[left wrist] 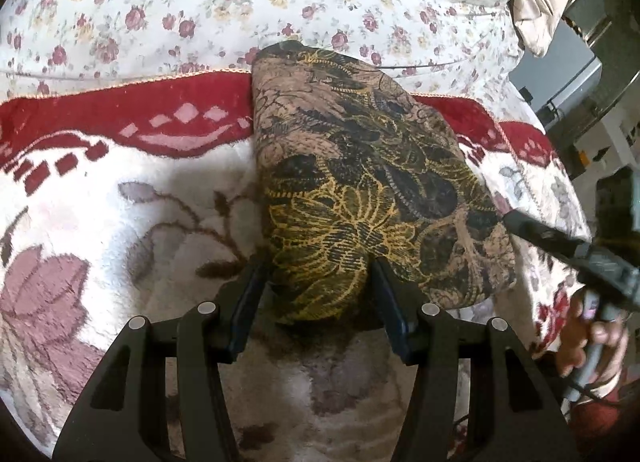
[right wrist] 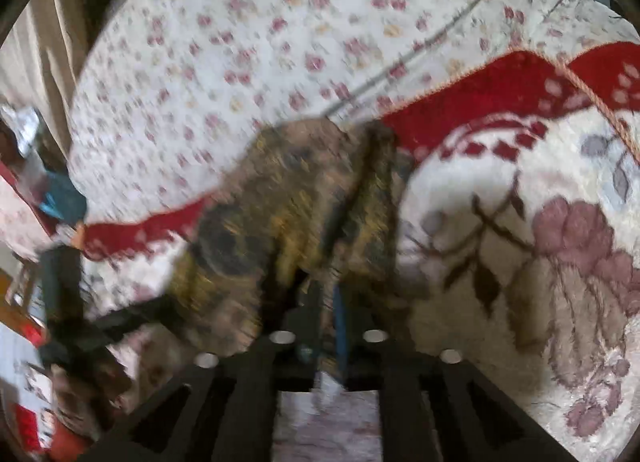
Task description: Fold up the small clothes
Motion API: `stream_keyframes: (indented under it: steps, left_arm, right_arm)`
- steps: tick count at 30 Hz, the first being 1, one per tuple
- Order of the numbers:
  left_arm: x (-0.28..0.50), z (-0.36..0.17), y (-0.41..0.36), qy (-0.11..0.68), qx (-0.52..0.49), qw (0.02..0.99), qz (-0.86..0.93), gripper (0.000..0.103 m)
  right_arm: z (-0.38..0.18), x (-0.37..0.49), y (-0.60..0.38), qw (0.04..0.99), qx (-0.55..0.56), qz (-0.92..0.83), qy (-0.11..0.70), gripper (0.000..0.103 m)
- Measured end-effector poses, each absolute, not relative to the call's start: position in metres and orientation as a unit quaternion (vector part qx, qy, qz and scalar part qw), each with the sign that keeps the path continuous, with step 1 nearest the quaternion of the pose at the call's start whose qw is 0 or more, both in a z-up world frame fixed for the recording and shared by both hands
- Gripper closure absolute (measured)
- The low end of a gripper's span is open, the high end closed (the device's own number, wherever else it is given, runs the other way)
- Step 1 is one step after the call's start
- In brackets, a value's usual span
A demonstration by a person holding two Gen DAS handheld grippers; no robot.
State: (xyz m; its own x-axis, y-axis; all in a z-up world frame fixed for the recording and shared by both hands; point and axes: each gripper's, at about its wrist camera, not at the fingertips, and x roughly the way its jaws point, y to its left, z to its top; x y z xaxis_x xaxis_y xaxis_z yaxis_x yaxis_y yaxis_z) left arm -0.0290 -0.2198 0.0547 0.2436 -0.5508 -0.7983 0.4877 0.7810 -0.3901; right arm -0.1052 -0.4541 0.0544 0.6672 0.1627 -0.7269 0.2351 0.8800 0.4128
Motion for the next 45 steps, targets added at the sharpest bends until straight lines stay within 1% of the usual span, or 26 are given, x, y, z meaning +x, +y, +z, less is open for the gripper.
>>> stream_keyframes:
  steps: [1,2,4,6,7,8,9,10,13,16,18,21,22,23,24,25,26,28,30,33,37,40,43,45]
  left_arm:
    - [-0.03,0.055,-0.22,0.518,-0.028,0.789,-0.329,0.048]
    - [-0.03,0.056,-0.221,0.517,-0.027,0.79,-0.328,0.048]
    - [-0.029,0.056,-0.221,0.517,-0.025,0.791,-0.328,0.048]
    - [-0.029,0.057,-0.22,0.517,-0.025,0.791,-0.326,0.048]
    - [-0.03,0.057,-0.22,0.517,-0.025,0.791,-0.326,0.048]
    - [-0.03,0.058,-0.219,0.517,-0.024,0.791,-0.326,0.048]
    - [-0.03,0.059,-0.219,0.515,-0.023,0.793,-0.325,0.048]
    - [-0.03,0.06,-0.218,0.513,-0.023,0.794,-0.325,0.048]
    - [-0.028,0.061,-0.217,0.511,-0.023,0.796,-0.325,0.048]
    - [-0.024,0.06,-0.217,0.515,-0.031,0.793,-0.324,0.048]
    - [-0.024,0.058,-0.216,0.515,-0.031,0.794,-0.321,0.048]
    - [-0.022,0.058,-0.214,0.516,-0.037,0.794,-0.32,0.048]
    - [-0.02,0.058,-0.213,0.516,-0.046,0.793,-0.32,0.048]
    - [-0.018,0.059,-0.212,0.516,-0.054,0.792,-0.322,0.048]
    - [-0.014,0.06,-0.212,0.516,-0.066,0.789,-0.325,0.048]
    - [-0.012,0.06,-0.213,0.517,-0.072,0.787,-0.328,0.047]
    - [-0.007,0.06,-0.215,0.517,-0.083,0.784,-0.332,0.04]
    - [-0.001,0.059,-0.217,0.518,-0.101,0.781,-0.336,0.034]
    - [0.008,0.055,-0.22,0.525,-0.116,0.771,-0.342,0.034]
    - [0.018,0.047,-0.228,0.538,-0.108,0.765,-0.338,0.034]
    - [0.036,0.036,-0.24,0.546,-0.102,0.761,-0.337,0.033]
    - [0.046,0.031,-0.249,0.549,-0.102,0.756,-0.341,0.033]
    - [0.052,0.026,-0.259,0.555,-0.089,0.752,-0.344,0.032]
    - [0.053,0.027,-0.264,0.554,-0.08,0.754,-0.344,0.032]
  right_arm:
    - [0.055,-0.101,-0.447,0.879,0.246,-0.011,0.408,0.047]
    - [0.053,-0.096,-0.438,0.879,0.239,0.0,0.412,0.036]
    - [0.045,-0.088,-0.42,0.877,0.217,0.019,0.429,0.037]
    - [0.031,-0.081,-0.404,0.871,0.187,0.027,0.453,0.057]
    - [0.023,-0.076,-0.399,0.866,0.172,0.021,0.469,0.08]
    - [0.021,-0.075,-0.398,0.865,0.167,0.018,0.472,0.092]
    - [0.023,-0.078,-0.398,0.869,0.158,0.017,0.47,0.093]
    - [0.028,-0.08,-0.397,0.873,0.143,0.015,0.465,0.097]
    - [0.033,-0.093,-0.405,0.877,0.129,-0.006,0.463,0.099]
    - [0.011,-0.095,-0.411,0.862,0.135,-0.012,0.488,0.099]
    - [0.016,-0.096,-0.409,0.866,0.132,-0.009,0.481,0.099]
    - [0.036,-0.099,-0.418,0.877,0.157,-0.008,0.455,0.099]
    - [0.042,-0.101,-0.422,0.882,0.161,-0.019,0.443,0.092]
    - [0.047,-0.102,-0.424,0.886,0.165,-0.027,0.433,0.07]
    - [0.053,-0.103,-0.432,0.894,0.174,-0.039,0.412,0.05]
    - [0.056,-0.102,-0.437,0.899,0.181,-0.051,0.395,0.017]
    - [0.058,-0.099,-0.438,0.902,0.186,-0.058,0.384,0.008]
    - [0.055,-0.085,-0.45,0.901,0.206,-0.057,0.378,0.008]
    - [0.044,-0.065,-0.46,0.892,0.224,-0.051,0.39,0.008]
    - [0.022,-0.039,-0.472,0.877,0.239,-0.045,0.414,0.008]
    - [-0.001,-0.026,-0.485,0.862,0.281,-0.027,0.42,0.008]
    - [-0.005,-0.018,-0.486,0.866,0.289,-0.007,0.409,0.008]
    - [-0.005,-0.006,-0.48,0.864,0.279,0.007,0.419,0.008]
    - [-0.003,-0.001,-0.472,0.868,0.253,0.014,0.427,0.014]
